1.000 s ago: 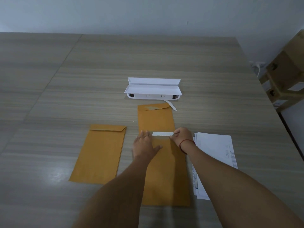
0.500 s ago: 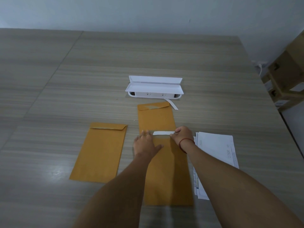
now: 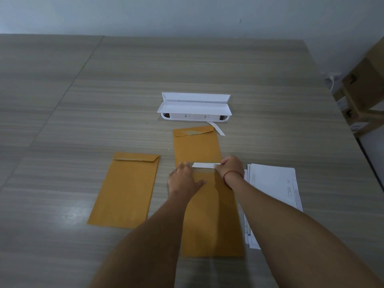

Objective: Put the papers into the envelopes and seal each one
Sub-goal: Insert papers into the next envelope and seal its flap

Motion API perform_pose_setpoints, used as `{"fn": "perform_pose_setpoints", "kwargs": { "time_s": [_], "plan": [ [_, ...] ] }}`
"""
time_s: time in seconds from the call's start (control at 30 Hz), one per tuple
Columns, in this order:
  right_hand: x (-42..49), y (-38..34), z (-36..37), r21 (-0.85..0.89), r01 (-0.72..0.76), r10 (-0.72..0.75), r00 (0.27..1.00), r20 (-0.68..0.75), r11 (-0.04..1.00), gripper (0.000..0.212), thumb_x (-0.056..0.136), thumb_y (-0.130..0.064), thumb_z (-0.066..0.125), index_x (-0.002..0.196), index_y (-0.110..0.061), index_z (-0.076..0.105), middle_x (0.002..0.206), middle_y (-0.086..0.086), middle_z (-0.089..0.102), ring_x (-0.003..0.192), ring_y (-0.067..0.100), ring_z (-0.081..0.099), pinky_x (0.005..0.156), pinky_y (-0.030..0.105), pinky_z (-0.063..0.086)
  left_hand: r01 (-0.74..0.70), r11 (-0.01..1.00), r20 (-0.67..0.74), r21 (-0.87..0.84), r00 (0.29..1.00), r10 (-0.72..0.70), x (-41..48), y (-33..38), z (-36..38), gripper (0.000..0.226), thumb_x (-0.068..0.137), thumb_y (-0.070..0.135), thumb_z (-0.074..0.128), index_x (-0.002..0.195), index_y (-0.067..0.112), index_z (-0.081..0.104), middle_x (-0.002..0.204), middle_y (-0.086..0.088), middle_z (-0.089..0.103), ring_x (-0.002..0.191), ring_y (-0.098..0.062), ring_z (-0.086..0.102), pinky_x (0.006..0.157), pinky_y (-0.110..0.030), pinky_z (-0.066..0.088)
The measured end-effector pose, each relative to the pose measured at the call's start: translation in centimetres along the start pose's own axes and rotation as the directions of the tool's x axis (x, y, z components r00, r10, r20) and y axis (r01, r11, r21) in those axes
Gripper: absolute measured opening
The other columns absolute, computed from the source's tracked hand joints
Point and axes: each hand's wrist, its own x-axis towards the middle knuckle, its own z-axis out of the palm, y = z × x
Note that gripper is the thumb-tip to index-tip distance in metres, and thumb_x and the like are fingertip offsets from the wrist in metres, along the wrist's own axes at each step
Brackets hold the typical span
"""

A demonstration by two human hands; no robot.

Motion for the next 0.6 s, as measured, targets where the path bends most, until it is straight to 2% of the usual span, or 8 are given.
{"fn": "perform_pose_setpoints", "kwargs": {
  "time_s": [0.17, 0.33, 0.43, 0.53, 0.6],
  "plan": [
    [0.3, -0.1, -0.1, 0.019, -0.025, 0.025, 0.999, 0.029, 1.0, 0.017, 0.085, -0.025, 0.071, 0.097, -0.014, 0.073, 0.106, 0.003, 0.072, 0.102, 0.023, 0.065, 0.08, 0.029, 0.048, 0.013, 0.999, -0.006, -0.035, 1.0, -0.013, 0.2, 0.0, 0.2, 0.09, 0.081, 0.063, 0.058, 0.15, 0.016, 0.026, 0.156, -0.004, 0.029, 0.141, -0.022, 0.035, 0.112, -0.04, 0.035],
    [0.2, -0.4, 0.0, 0.034, -0.045, 0.045, 0.999, 0.028, 0.998, 0.016, 0.086, -0.023, 0.07, 0.098, -0.013, 0.074, 0.105, 0.003, 0.072, 0.1, 0.023, 0.066, 0.076, 0.027, 0.046, 0.026, 0.999, 0.011, -0.043, 1.0, -0.025, 0.3, -0.1, 0.2, 0.092, 0.08, 0.064, 0.058, 0.15, 0.016, 0.024, 0.157, -0.004, 0.027, 0.141, -0.022, 0.035, 0.111, -0.041, 0.036],
    [0.0, -0.4, -0.1, 0.009, 0.038, -0.038, 0.999, -0.007, 0.999, 0.011, 0.087, -0.018, 0.068, 0.095, -0.012, 0.073, 0.103, 0.005, 0.072, 0.098, 0.023, 0.066, 0.075, 0.027, 0.047, 0.038, 0.997, 0.023, -0.064, 0.999, -0.036, 0.4, 0.0, 0.3, 0.093, 0.08, 0.064, 0.059, 0.151, 0.016, 0.023, 0.157, -0.004, 0.026, 0.141, -0.023, 0.035, 0.111, -0.041, 0.037],
    [-0.5, -0.5, 0.0, 0.063, 0.146, -0.144, 0.989, -0.042, 0.987, 0.008, 0.088, -0.013, 0.064, 0.093, -0.011, 0.069, 0.1, 0.006, 0.07, 0.094, 0.022, 0.065, 0.077, 0.028, 0.049, 0.054, 0.995, 0.033, -0.082, 0.998, -0.051, 0.3, 0.0, 0.3, 0.093, 0.079, 0.063, 0.06, 0.151, 0.017, 0.023, 0.158, -0.004, 0.024, 0.142, -0.023, 0.033, 0.111, -0.043, 0.037],
    [-0.9, -0.5, -0.2, 0.116, 0.206, -0.209, 0.978, 0.011, 0.972, 0.008, 0.086, -0.011, 0.066, 0.093, -0.01, 0.068, 0.093, 0.004, 0.069, 0.088, 0.019, 0.063, 0.078, 0.028, 0.051, 0.068, 0.993, 0.045, -0.098, 0.997, -0.064, 0.3, -0.2, 0.3, 0.092, 0.078, 0.063, 0.061, 0.15, 0.017, 0.026, 0.159, -0.003, 0.023, 0.142, -0.023, 0.034, 0.11, -0.043, 0.038]
  ]
}}
